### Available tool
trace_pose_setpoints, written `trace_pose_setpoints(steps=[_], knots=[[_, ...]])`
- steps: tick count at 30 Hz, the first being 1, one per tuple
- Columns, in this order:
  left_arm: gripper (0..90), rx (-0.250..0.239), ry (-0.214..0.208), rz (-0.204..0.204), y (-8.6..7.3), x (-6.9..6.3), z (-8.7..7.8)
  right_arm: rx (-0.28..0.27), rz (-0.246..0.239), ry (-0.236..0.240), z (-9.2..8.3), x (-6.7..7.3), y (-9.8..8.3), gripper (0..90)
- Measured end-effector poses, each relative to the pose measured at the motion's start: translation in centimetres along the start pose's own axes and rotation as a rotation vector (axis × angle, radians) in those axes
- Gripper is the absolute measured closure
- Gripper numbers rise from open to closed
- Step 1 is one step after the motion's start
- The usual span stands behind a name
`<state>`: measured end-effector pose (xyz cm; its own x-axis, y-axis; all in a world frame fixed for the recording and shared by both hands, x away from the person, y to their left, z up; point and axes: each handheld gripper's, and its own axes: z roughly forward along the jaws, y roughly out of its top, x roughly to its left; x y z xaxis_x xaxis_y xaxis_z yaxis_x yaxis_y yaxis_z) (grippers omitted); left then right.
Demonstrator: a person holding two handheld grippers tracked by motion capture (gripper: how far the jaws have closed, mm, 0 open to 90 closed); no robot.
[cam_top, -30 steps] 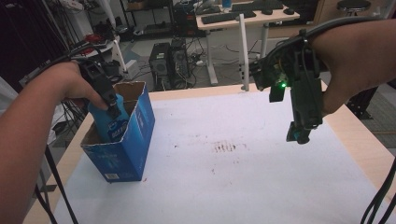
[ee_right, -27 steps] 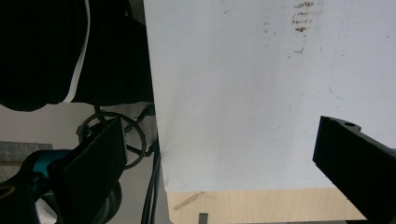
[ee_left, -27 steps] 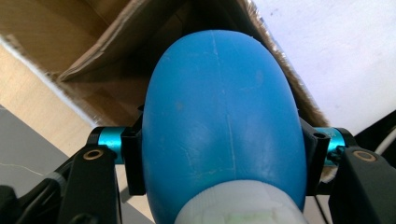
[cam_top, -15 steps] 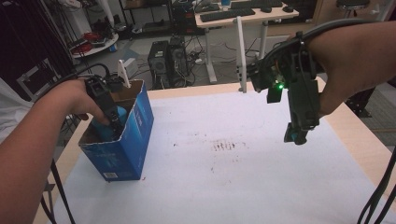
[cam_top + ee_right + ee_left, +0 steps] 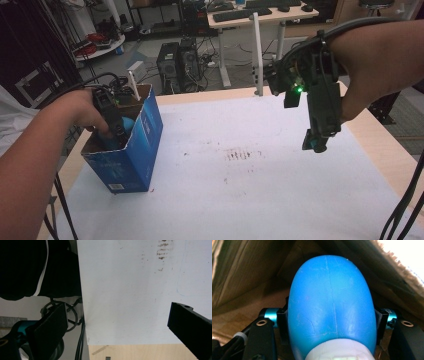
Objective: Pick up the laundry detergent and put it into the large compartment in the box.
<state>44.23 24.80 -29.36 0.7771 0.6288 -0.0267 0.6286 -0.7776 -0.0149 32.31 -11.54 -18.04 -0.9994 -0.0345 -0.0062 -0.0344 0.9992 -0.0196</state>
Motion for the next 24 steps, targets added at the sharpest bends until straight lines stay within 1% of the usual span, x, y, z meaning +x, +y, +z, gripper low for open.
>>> trace_pose_setpoints(steps=[2,6,7,12,13,15,17,19,21,24], knots=[[37.1,0.001,-0.001,0.001,0.0,0.0,0.0,-0.001,0.0,-0.001,0.0,0.0,0.0,2.1],[36.8,-0.004,-0.008,-0.01,0.0,0.1,0.0,0.0,0.001,0.003,-0.1,0.0,0.0,2.1],[36.6,0.001,-0.009,-0.002,0.0,0.1,0.0,0.003,0.0,-0.002,-0.1,0.0,0.0,2.1],[32.7,-0.007,-0.02,-0.004,-0.1,0.1,0.0,0.001,0.004,-0.001,-0.1,0.0,0.0,2.1],[31.6,-0.007,-0.014,0.0,-0.1,0.1,-0.1,0.001,0.004,-0.001,-0.1,0.0,0.0,2.1],[30.5,-0.02,-0.006,-0.007,-0.2,0.1,-0.3,0.0,0.005,-0.002,-0.2,0.0,0.0,2.1],[30.0,-0.03,-0.013,-0.009,-0.3,0.1,-0.6,-0.001,0.005,-0.002,-0.2,0.0,0.0,2.1],[29.8,-0.026,-0.01,-0.002,-0.4,0.1,-0.9,0.0,0.005,-0.001,-0.1,0.0,-0.1,2.1],[29.3,-0.026,-0.009,-0.005,-0.4,0.1,-1.1,0.0,0.004,0.0,-0.1,-0.1,-0.1,2.1],[27.5,-0.029,0.001,-0.006,-0.5,0.0,-1.4,0.0,0.007,-0.002,-0.1,0.0,0.0,2.1]])
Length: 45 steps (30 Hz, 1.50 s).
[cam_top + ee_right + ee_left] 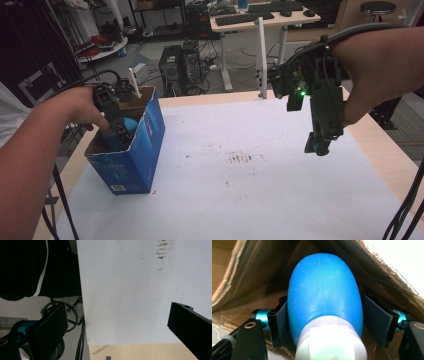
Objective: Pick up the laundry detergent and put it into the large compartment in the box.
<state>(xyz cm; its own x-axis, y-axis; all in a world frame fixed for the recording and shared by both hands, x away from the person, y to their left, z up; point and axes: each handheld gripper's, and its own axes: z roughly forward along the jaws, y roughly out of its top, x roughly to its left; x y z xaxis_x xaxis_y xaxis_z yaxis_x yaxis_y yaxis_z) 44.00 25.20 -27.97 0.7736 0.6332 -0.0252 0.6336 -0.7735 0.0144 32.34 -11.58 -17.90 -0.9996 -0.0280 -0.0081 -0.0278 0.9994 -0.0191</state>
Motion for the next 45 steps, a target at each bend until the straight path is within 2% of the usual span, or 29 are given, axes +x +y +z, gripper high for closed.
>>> trace_pose_setpoints(steps=[7,13,17,20,23,27,28,30,34,35,41,42,43,45], knots=[[25.1,0.004,0.014,0.014,-0.1,-0.3,-1.1,-0.004,-0.005,-0.001,-0.1,0.1,0.0,2.1],[19.2,0.002,0.036,0.005,-0.2,-0.8,-2.8,-0.004,0.0,-0.001,-0.1,0.2,0.0,2.1],[15.4,0.002,0.052,0.021,-0.3,-1.1,-3.9,-0.008,-0.005,-0.004,-0.2,0.2,0.0,2.1],[15.4,-0.006,0.045,0.038,-0.3,-1.5,-4.7,-0.007,-0.007,-0.005,-0.3,0.2,0.1,2.1],[15.4,-0.009,0.048,0.036,-0.4,-1.8,-5.4,-0.006,-0.009,-0.002,-0.3,0.2,0.2,2.1],[14.5,-0.017,0.054,0.065,-0.2,-2.6,-6.3,-0.004,-0.013,-0.002,-0.4,0.3,0.5,2.1],[11.4,-0.018,0.058,0.077,-0.1,-2.9,-6.5,0.003,-0.003,0.0,-0.4,0.4,0.5,2.1],[10.8,-0.024,0.052,0.101,0.1,-3.4,-7.0,-0.006,-0.018,-0.001,-0.4,0.2,0.6,2.1],[10.1,-0.027,0.049,0.15,0.7,-4.5,-7.8,-0.001,-0.006,0.002,-0.6,0.2,0.7,2.1],[8.2,-0.027,0.049,0.16,0.8,-4.8,-7.9,-0.007,-0.02,0.001,-0.6,0.1,0.7,2.1],[6.2,-0.024,0.039,0.236,1.8,-6.5,-8.1,0.001,-0.015,0.008,-0.6,0.0,0.8,2.1],[3.7,-0.021,0.044,0.246,2.0,-6.9,-8.1,0.001,-0.016,0.008,-0.6,0.0,0.7,2.1],[2.6,-0.018,0.041,0.259,2.2,-7.2,-8.1,0.007,-0.003,0.01,-0.6,0.0,0.7,2.1],[2.6,-0.012,0.023,0.279,2.6,-7.9,-8.0,-0.002,-0.013,0.01,-0.6,-0.1,0.6,2.1]])
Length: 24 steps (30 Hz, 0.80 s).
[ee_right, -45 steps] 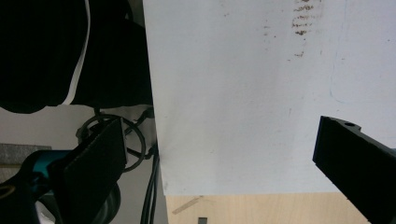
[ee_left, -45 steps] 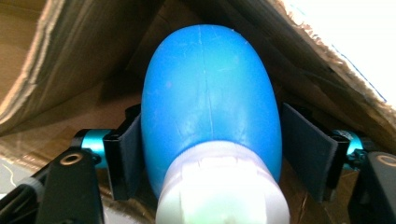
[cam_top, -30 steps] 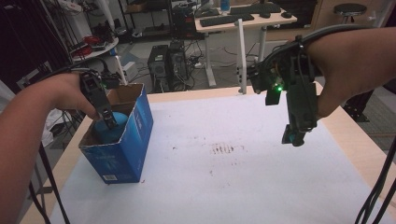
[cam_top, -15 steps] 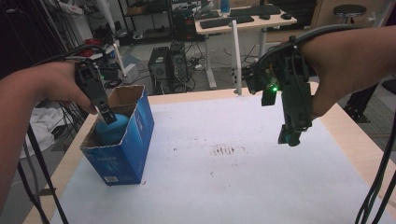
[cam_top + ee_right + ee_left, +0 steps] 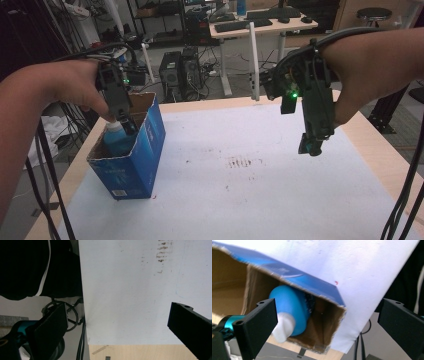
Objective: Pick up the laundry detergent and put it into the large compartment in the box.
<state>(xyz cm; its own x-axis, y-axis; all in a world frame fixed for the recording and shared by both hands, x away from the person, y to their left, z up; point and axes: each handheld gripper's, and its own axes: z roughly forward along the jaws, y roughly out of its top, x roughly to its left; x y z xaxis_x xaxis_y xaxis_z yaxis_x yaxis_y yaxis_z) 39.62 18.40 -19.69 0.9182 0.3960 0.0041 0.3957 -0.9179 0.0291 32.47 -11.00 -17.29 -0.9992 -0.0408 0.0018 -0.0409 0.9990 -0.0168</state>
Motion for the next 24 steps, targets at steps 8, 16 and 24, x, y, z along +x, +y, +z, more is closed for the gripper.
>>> trace_pose_setpoints(steps=[8,16,24], knots=[[2.6,0.021,-0.015,0.087,2.3,-1.7,0.9,0.003,0.017,-0.002,-0.1,-0.4,-0.3,2.1],[2.6,0.019,-0.018,0.133,3.8,-2.4,1.9,0.001,0.024,-0.003,-0.1,-0.4,-0.3,2.1],[2.6,0.024,-0.044,0.185,5.2,-3.3,3.5,0.007,0.024,-0.006,-0.2,-0.7,-0.2,2.1]])
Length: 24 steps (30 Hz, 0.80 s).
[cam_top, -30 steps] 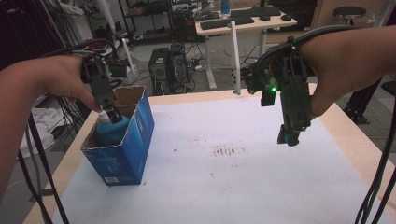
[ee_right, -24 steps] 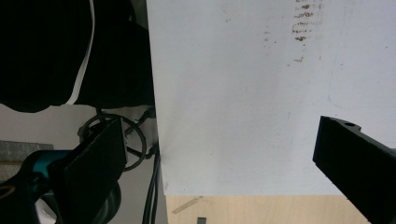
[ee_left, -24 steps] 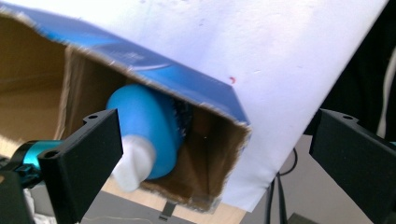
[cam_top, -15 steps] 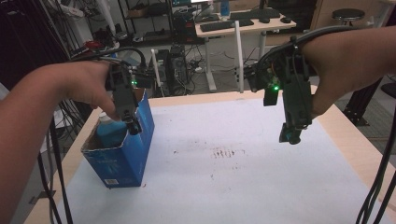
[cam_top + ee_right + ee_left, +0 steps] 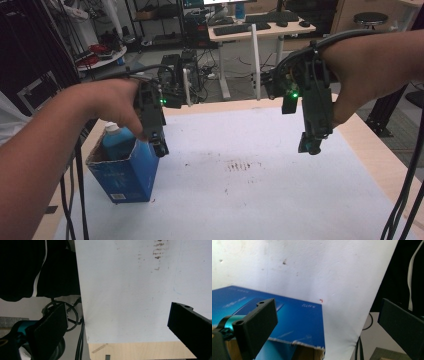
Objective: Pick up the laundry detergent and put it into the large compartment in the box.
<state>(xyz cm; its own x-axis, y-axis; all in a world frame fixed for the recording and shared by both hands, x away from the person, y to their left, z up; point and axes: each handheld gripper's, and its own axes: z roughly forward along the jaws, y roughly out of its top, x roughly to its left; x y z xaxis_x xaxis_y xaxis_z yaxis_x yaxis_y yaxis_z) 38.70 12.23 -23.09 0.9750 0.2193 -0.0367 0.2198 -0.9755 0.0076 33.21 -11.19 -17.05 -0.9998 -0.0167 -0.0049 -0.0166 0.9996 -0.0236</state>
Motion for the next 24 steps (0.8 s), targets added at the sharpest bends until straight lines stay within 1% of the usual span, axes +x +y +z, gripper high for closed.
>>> trace_pose_setpoints(steps=[1,4,5,8,9,10,13,17,21,24], knots=[[2.6,0.015,-0.004,0.014,0.3,-0.1,0.1,-0.006,-0.001,-0.003,-0.1,-0.1,0.0,2.1],[2.6,0.02,-0.01,0.02,1.1,-0.4,0.6,-0.005,0.002,-0.006,-0.3,-0.2,0.0,2.1],[2.6,0.02,-0.013,0.028,1.3,-0.4,0.8,-0.006,-0.005,-0.008,-0.3,-0.3,-0.1,2.1],[2.6,0.025,-0.019,0.038,1.8,-0.4,1.2,-0.008,0.0,-0.006,-0.4,-0.3,-0.2,2.1],[2.6,0.027,-0.017,0.045,1.9,-0.3,1.3,-0.003,0.009,-0.005,-0.4,-0.4,-0.2,2.1],[2.6,0.031,-0.023,0.037,2.0,-0.3,1.3,-0.007,0.006,-0.007,-0.5,-0.4,-0.3,2.1],[2.6,0.031,-0.018,0.039,2.1,-0.1,1.4,-0.008,0.012,-0.007,-0.6,-0.5,-0.4,2.1],[2.6,0.033,-0.03,0.03,1.9,0.2,1.7,-0.01,0.012,-0.007,-0.6,-0.7,-0.6,2.1],[2.6,0.028,-0.029,0.023,1.9,0.4,1.8,-0.013,0.007,-0.008,-0.7,-0.8,-0.5,2.1],[2.6,0.027,-0.03,0.026,2.0,0.5,1.9,-0.011,0.009,-0.01,-0.7,-0.8,-0.4,2.1]])
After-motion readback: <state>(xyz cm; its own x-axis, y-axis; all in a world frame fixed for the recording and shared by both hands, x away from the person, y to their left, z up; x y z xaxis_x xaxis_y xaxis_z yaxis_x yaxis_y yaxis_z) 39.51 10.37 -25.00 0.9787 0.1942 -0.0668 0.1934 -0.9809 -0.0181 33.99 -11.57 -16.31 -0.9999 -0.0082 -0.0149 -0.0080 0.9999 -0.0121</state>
